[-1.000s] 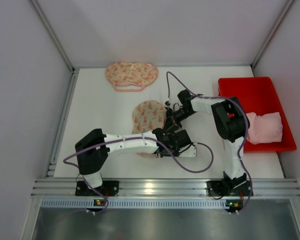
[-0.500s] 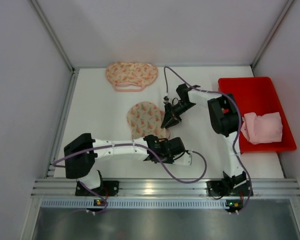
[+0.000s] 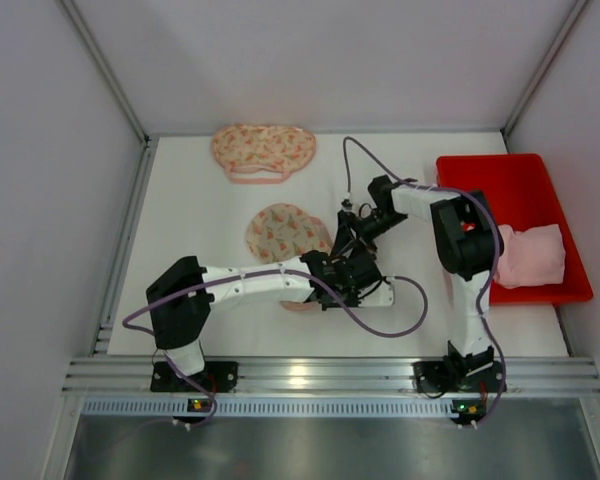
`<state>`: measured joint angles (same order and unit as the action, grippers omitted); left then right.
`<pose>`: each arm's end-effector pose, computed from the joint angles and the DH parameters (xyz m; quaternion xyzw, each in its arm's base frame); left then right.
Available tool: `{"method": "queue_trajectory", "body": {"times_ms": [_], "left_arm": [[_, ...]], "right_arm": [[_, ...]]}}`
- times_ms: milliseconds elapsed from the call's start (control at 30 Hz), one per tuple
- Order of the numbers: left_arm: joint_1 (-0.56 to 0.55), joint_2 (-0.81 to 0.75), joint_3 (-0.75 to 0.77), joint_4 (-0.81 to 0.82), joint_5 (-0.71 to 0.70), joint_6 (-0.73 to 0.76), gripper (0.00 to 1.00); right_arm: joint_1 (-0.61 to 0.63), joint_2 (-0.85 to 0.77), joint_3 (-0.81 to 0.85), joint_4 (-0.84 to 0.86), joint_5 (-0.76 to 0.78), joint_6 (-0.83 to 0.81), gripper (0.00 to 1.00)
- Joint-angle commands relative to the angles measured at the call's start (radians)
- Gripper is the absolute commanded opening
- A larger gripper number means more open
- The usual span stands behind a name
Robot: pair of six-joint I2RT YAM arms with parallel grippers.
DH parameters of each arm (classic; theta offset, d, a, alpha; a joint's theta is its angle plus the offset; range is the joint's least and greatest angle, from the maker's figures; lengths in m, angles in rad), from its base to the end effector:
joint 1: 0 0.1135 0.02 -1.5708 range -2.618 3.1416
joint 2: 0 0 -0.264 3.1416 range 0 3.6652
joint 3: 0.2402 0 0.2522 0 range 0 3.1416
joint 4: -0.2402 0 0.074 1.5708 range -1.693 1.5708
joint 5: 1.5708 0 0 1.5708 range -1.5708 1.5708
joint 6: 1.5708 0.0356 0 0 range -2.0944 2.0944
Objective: Place the bra in the laundry bag and zip it closed
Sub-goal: Zip the zipper on the laundry bag.
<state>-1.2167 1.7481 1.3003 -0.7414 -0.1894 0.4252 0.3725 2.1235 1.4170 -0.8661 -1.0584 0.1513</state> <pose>0.1290 -0.3296 0.2203 0.7031 0.6793 0.0129 0.2100 0.3461 0.1685 0.1334 0.0948 -0.8580 -0.4874 0.1315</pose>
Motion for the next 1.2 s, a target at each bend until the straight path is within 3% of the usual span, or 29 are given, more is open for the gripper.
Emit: {"method": "queue_trajectory", "body": {"times_ms": [0, 67, 167, 200, 300, 733, 767, 800, 833, 867, 967, 1167], "left_arm": [[0.008, 0.004, 0.048, 0.033, -0.004, 0.021, 0.0], [0.008, 0.007, 0.054, 0.031, -0.002, 0.021, 0.0], [0.008, -0.005, 0.05, 0.031, 0.016, 0.026, 0.0], [0.008, -0.012, 0.041, 0.03, 0.024, 0.027, 0.0], [0.002, -0.033, 0.002, 0.028, 0.05, 0.026, 0.0], [-0.076, -0.16, -0.196, 0.028, 0.133, 0.011, 0.0], [-0.076, -0.156, -0.185, 0.028, 0.12, 0.007, 0.0], [-0.075, -0.15, -0.177, 0.028, 0.101, 0.006, 0.0], [-0.073, -0.136, -0.155, 0.031, 0.085, 0.001, 0.0], [-0.067, -0.122, -0.138, 0.03, 0.07, -0.011, 0.0], [-0.028, -0.072, -0.072, 0.031, 0.065, -0.052, 0.0], [0.052, -0.007, 0.01, 0.111, -0.002, -0.108, 0.0]], "right_arm": [[0.037, -0.059, -0.015, 0.032, -0.069, -0.01, 0.75], [0.057, -0.042, 0.006, 0.036, -0.095, -0.006, 0.73], [0.086, -0.01, 0.04, 0.038, -0.101, 0.005, 0.49], [0.089, -0.002, 0.045, 0.044, -0.097, 0.011, 0.32], [0.08, 0.006, 0.071, 0.044, -0.089, 0.017, 0.02], [0.016, 0.127, 0.312, -0.028, -0.022, -0.015, 0.0], [0.017, 0.131, 0.319, -0.04, -0.017, -0.01, 0.02], [0.019, 0.135, 0.323, -0.045, -0.017, -0.009, 0.27], [0.017, 0.133, 0.32, -0.051, -0.008, -0.016, 0.39], [0.016, 0.121, 0.313, -0.066, -0.002, -0.028, 0.59], [0.009, 0.08, 0.267, -0.089, 0.027, -0.062, 0.75], [-0.004, 0.007, 0.194, -0.148, 0.077, -0.128, 0.78]]}}
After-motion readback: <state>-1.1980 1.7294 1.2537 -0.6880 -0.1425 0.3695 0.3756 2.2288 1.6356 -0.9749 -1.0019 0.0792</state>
